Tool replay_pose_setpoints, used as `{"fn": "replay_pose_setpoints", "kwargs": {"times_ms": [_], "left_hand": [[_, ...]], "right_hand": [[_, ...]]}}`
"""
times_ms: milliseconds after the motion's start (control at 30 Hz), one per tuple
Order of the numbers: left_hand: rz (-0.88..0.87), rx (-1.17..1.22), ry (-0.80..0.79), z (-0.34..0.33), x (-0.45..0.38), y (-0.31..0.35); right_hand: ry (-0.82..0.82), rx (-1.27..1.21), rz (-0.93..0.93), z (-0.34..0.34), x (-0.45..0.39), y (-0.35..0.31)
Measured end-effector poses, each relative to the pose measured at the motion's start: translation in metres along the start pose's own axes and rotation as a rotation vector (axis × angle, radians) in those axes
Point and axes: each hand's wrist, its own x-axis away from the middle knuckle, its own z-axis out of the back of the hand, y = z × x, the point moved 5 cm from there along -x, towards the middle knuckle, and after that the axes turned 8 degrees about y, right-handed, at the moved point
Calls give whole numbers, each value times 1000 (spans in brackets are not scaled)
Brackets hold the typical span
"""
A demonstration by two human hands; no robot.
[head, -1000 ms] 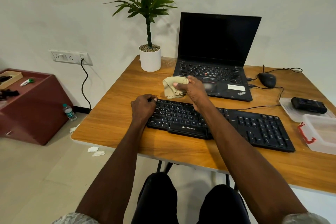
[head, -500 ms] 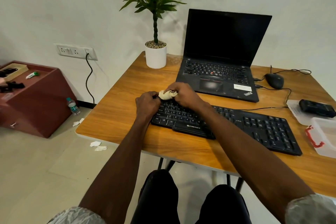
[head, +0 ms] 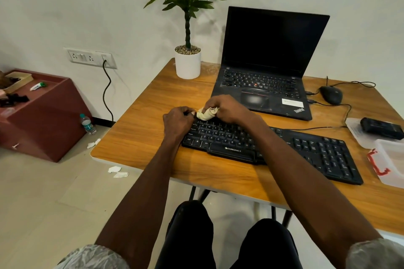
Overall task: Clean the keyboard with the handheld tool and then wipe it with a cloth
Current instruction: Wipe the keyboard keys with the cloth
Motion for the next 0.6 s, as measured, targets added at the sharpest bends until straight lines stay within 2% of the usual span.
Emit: {"fn": "replay_pose_setpoints", "kwargs": {"times_ms": [133,200,267,333,600], "left_hand": [[14,15,2,-2,0,-2],[26,8,5,-2,0,-2],[28,-10,12,-1,1,0],[28,-15,18,-1,1,2],[47,22,31,-3,1,-2]], "right_hand": [[-96,117,-40,22,6,16],[-53,132,-17,24,2,5],[23,35,-9,20,-1,-8],[21,3,1,9,0,-13],[-69,149,-135,41,27,42]]}}
